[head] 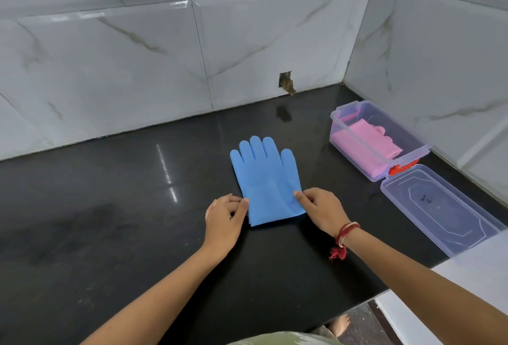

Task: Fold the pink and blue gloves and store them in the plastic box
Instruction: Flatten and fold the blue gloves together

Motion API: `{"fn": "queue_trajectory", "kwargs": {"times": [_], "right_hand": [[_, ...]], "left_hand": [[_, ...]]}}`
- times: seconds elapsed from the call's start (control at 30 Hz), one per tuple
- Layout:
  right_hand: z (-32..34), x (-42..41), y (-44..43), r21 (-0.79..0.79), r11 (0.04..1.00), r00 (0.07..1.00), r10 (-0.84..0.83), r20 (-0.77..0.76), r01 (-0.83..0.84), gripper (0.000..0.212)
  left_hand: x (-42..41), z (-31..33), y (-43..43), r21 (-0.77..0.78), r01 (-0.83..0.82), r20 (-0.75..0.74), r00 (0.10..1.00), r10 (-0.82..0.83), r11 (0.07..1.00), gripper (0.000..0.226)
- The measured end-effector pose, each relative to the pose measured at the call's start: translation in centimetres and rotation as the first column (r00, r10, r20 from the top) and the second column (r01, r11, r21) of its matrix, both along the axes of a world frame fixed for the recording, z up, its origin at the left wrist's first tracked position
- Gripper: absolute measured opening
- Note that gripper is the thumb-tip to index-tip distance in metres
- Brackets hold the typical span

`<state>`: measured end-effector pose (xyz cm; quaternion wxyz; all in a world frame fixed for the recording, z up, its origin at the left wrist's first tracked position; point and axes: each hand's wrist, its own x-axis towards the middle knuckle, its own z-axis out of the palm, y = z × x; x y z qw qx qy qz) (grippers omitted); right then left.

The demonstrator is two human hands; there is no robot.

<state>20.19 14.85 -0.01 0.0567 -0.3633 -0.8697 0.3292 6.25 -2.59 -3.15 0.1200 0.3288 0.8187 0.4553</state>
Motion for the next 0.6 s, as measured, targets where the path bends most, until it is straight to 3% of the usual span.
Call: {"fn": "queue_trajectory", "kwargs": {"times": [0.13,0.33,0.5,0.6], "right_hand": [[-0.2,-0.2,-0.3,0.080,0.997,1.000,-0.013,0.004,0.013,0.053],[-0.4,-0.5,-0.2,0.061,0.994,0.995,-0.089,-0.039,0.091,0.048],[0.0,-0.3,-0.1,0.004,0.997,0.980,-0.074,-0.182,0.076,0.040],[-0.3,-0.3,0.0,0.028,0.999,0.963,-0.026,-0.268,0.035,0.042]], "left_hand": [[0.6,0.5,0.3,-0.017,-0.036,-0.009,0.999,0.036,0.999,0.055],[0.0,0.7,1.4,-0.211,-0.090,-0.166,0.985,0.055,0.973,0.050],[-0.8,0.6,1.5,-0.098,-0.089,-0.187,0.980,0.070,0.991,0.051],[-1.3,0.9,1.8,-0.112,-0.078,-0.160,0.985,0.059,0.991,0.051]]}}
